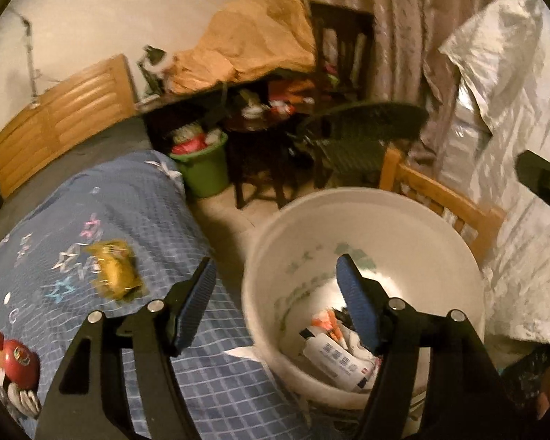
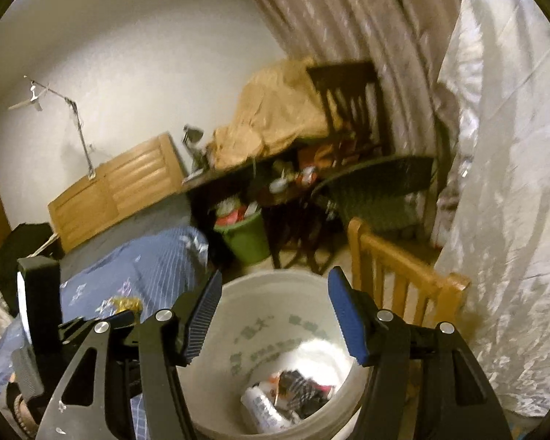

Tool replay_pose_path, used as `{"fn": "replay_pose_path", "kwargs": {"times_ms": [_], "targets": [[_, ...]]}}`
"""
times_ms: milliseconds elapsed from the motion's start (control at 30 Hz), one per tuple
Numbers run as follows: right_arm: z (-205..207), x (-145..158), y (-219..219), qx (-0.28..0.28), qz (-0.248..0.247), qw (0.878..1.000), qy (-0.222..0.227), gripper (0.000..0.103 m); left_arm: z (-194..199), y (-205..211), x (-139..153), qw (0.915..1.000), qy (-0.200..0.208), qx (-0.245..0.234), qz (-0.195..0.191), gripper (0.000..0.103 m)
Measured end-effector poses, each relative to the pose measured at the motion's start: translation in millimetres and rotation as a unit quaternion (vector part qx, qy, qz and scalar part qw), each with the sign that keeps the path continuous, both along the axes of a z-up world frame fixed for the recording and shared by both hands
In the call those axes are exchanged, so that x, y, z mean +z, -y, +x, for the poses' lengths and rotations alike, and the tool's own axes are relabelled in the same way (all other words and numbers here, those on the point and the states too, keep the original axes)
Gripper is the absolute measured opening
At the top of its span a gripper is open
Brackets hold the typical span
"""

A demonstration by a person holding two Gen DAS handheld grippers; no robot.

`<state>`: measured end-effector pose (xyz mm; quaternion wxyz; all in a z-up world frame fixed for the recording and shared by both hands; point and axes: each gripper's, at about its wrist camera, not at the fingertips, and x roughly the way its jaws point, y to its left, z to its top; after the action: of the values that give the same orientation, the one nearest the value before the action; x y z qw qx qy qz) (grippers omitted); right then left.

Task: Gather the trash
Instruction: 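Move both open tools back toward the bed, then grasp the white foam tube with left tool while right tool grasps the black 'Face' packet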

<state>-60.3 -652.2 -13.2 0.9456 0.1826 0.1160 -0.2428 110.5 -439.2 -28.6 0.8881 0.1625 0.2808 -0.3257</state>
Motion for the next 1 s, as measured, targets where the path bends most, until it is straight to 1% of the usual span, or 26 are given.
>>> {"fn": "replay_pose_path", "kwargs": {"times_ms": [33,100,167,200,267,400,567,733,833,867,933,967,1000], "targets": [[-5.2,2.0,-6.6,-0.012,-0.013,1.0,0.008,0.062,-1.3,-5.3,2.2,0.9999,0.006,0.008,-0.004,0.075],[-15.6,4.1,-21.9,-0.031,-0.039,0.998,0.027,0.064,-4.9,-21.1,7.8,0.9994,0.018,0.027,-0.015,0.079],[-22.1,4.0,-33.9,-0.043,-0.054,0.997,0.038,0.071,-7.4,-37.5,14.2,0.9987,0.023,0.039,-0.025,0.081],[-25.7,2.7,-43.5,-0.048,-0.064,0.996,0.044,0.072,-8.2,-45.2,17.2,0.9983,0.025,0.044,-0.03,0.083],[-27.4,0.3,-57.3,-0.048,-0.075,0.995,0.046,0.074,-9.6,-64.7,25.1,0.9969,0.028,0.059,-0.043,0.085],[-25.1,-5.2,-84.4,-0.033,-0.083,0.995,0.043,0.075,-10.2,-105.9,37.7,0.9934,0.03,0.088,-0.067,0.089],[-10.2,-14.0,-121.9,0.009,-0.076,0.997,0.027,0.075,-6.4,-167.4,48.1,0.9867,0.026,0.13,-0.094,0.092],[11.3,-20.7,-169.6,0.06,-0.068,0.996,0.009,0.077,0.1,-224.5,49.7,0.9786,0.023,0.177,-0.102,0.094],[26.1,-23.1,-205.0,0.094,-0.073,0.993,-0.002,0.079,5.0,-266.4,44.6,0.971,0.015,0.213,-0.108,0.094],[33.2,-23.7,-220.7,0.11,-0.076,0.991,-0.006,0.08,7.4,-285.3,41.0,0.9669,0.01,0.23,-0.11,0.094],[44.8,-24.3,-243.4,0.133,-0.077,0.988,-0.014,0.08,10.6,-309.6,36.6,0.9615,0.003,0.251,-0.112,0.094],[50.9,-24.5,-255.2,0.146,-0.077,0.986,-0.017,0.08,13.5,-329.4,31.7,0.9564,-0.001,0.27,-0.112,0.094],[58.5,-25.8,-270.2,0.162,-0.079,0.983,-0.023,0.08,15.8,-342.2,29.7,0.9532,-0.004,0.281,-0.113,0.094]]}}
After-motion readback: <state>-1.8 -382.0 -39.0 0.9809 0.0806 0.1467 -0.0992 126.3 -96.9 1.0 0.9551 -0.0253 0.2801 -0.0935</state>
